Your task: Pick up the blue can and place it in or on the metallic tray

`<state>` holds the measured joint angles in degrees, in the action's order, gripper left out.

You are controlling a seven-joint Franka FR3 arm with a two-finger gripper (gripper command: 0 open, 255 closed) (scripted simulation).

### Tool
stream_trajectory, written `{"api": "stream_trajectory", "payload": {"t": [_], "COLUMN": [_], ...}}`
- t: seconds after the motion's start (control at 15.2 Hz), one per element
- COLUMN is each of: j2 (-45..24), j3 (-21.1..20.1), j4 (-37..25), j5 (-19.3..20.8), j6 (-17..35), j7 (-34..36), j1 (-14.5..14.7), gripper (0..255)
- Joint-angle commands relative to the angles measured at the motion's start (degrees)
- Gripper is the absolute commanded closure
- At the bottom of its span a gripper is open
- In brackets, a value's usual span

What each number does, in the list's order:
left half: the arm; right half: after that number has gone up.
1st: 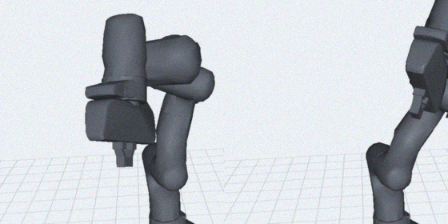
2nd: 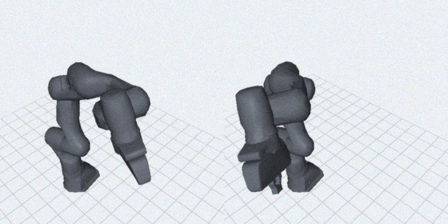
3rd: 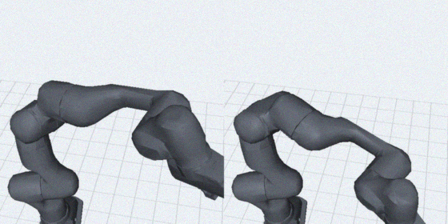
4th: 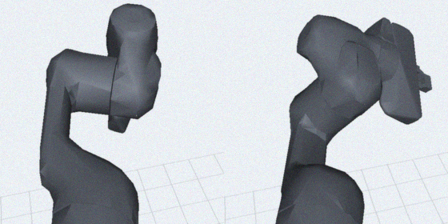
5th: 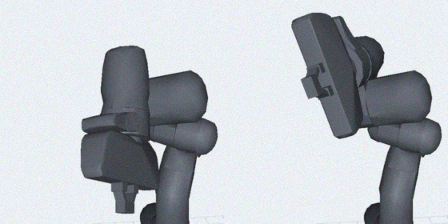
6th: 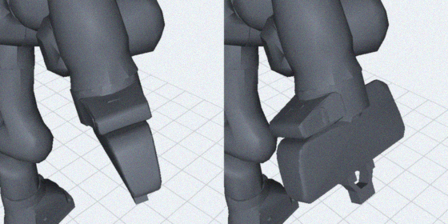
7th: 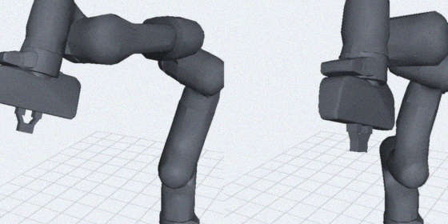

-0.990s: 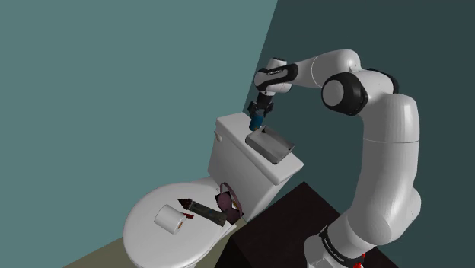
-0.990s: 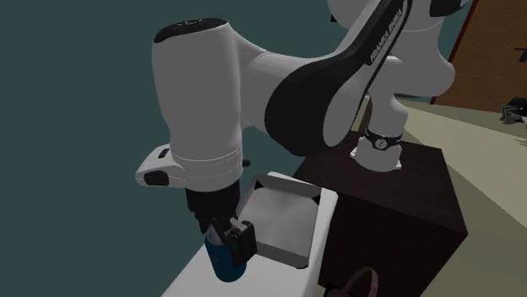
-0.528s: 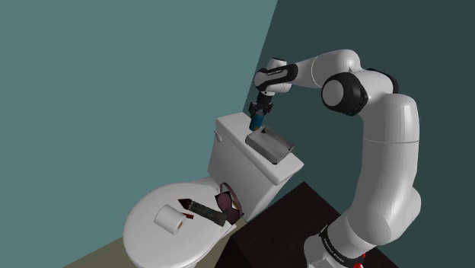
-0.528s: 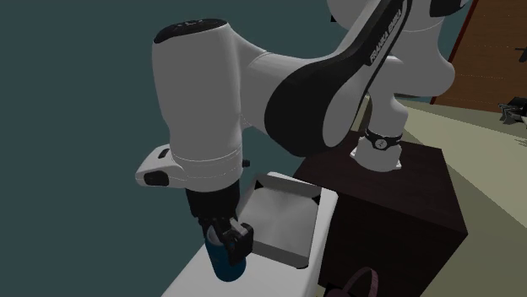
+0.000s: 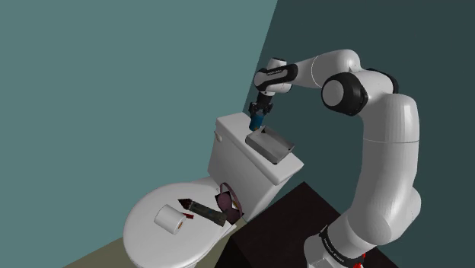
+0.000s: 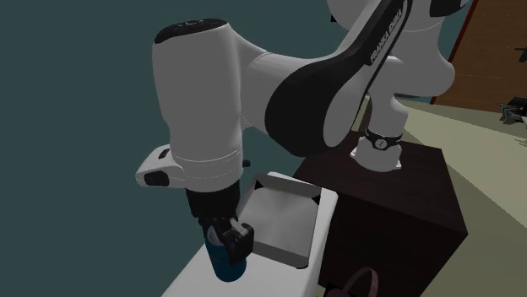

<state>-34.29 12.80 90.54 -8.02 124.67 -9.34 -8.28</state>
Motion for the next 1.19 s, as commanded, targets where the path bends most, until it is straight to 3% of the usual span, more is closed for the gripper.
{"api": "stream_trajectory", "payload": {"t": [0.0,1.12], "j2": [0.35,5.46], "j3": [0.07,0.9], "j4": [-0.17,-5.62], "j5": [0.1,1.49], "j6": [-0.55,-11.0], "j7": [0.05,0.86], "j1": [0.03,0.33], "gripper": [255,255]}}
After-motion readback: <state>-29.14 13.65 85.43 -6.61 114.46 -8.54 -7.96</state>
